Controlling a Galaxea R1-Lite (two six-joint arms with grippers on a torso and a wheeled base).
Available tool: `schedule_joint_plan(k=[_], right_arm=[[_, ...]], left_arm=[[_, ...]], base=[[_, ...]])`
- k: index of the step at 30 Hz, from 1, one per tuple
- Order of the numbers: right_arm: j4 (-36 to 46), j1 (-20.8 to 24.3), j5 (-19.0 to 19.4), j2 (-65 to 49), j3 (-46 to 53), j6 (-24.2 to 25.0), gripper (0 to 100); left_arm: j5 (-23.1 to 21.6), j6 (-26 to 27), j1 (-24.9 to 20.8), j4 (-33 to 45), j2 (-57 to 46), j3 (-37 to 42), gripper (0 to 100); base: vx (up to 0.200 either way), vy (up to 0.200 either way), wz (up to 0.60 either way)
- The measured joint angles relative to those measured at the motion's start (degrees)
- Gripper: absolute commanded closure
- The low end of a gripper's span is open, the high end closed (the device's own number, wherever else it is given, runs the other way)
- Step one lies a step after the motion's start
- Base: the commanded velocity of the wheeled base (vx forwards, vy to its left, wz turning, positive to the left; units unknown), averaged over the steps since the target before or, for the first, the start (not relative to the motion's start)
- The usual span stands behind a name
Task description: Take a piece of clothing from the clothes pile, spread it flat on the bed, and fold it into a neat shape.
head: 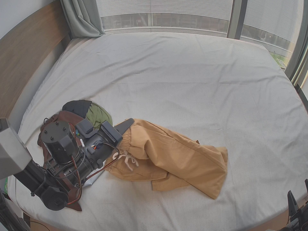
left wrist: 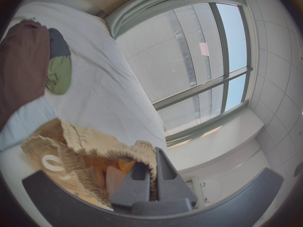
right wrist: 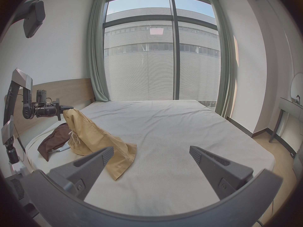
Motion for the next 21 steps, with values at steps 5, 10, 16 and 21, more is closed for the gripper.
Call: schedule_joint_plan(k=[5, 10, 16, 21], right_arm=[[0.0, 0.0, 0.0, 0.0, 0.0, 0.0, 0], [0.0, 0.1, 0.0, 0.0, 0.0, -0.1, 0], [0.0, 0.1, 0.0, 0.0, 0.0, -0.2, 0], [0.0, 0.1, 0.0, 0.0, 0.0, -0.3, 0]], left_arm=[[3.0, 4.2, 2.9, -3.3, 2.5, 1.9, 100], [4.1, 5.5, 5.4, -4.0, 4.7, 2.2, 100], [4.1, 5.6, 8.5, -4.0, 6.0, 2.3, 100], [3.8, 5.4, 11.0, -4.0, 7.0, 2.2, 100]], base=[[0.000, 0.000, 0.00], [0.000, 0.000, 0.00], [0.000, 0.000, 0.00], [0.000, 0.000, 0.00]])
